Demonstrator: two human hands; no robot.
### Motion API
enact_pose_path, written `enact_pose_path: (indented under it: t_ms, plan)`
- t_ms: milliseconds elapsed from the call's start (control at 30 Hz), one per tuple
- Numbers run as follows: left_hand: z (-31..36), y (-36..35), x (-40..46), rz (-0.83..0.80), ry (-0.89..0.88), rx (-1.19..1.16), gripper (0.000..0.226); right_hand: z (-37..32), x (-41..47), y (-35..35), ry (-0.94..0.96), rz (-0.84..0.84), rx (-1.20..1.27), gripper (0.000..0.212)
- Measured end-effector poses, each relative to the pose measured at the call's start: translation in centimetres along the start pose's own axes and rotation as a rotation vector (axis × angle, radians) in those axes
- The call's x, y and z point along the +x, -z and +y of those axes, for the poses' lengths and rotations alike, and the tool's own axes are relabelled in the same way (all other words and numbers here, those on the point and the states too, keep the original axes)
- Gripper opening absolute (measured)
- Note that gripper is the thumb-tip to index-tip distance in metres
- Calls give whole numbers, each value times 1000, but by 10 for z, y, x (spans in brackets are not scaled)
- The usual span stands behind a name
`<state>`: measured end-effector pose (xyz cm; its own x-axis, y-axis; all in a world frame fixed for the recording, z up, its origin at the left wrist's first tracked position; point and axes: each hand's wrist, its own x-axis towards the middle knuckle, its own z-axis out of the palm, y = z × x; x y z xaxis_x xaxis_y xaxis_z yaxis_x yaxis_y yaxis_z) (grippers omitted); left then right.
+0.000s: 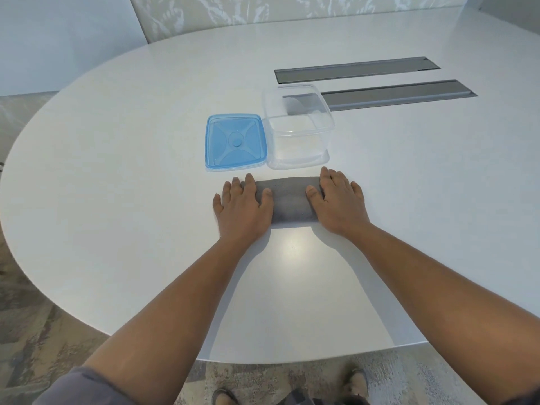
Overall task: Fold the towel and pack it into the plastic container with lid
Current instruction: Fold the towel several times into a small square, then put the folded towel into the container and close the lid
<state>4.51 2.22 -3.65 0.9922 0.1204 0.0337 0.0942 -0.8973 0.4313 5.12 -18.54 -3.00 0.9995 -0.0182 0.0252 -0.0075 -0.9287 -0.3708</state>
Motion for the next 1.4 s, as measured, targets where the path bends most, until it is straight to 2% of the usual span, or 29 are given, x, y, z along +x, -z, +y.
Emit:
enact_pose_path:
  t_ms: [300, 533, 667, 733, 833, 933, 1067, 1167, 1200, 1300, 1400]
  plan:
    - [0, -1, 2, 52, 11, -26, 61, 2, -2, 0, 8, -10, 7, 70]
    - [10, 5, 3, 28, 109, 61, 57, 11, 8, 11, 71, -155, -23, 73]
    - [20, 17, 10, -88, 203, 45, 63, 12, 18, 25, 114, -220, -91, 53]
    - [23, 27, 18, -146, 264, -21, 65, 9, 22, 31, 122, -241, -107, 45]
    - [23, 39, 27, -184, 357, -264, 61, 1, 27, 39, 126, -270, -117, 41]
    - [16, 46, 32, -245, 377, -517, 44, -5, 31, 49, 88, -306, -68, 39]
    - [9, 61, 39, -426, 266, -779, 35, -12, 33, 60, 59, -342, 5, 60]
    - [10, 78, 44, -516, 92, -836, 34, -20, 35, 67, 119, -378, 87, 78]
    - [12, 85, 46, -528, 24, -846, 34, -24, 35, 71, 163, -408, 161, 77]
    - [21, 107, 54, -570, -154, -861, 31, -33, 36, 80, 289, -474, 405, 50]
    - [28, 125, 67, -567, -235, -840, 36, -39, 38, 86, 307, -475, 547, 38]
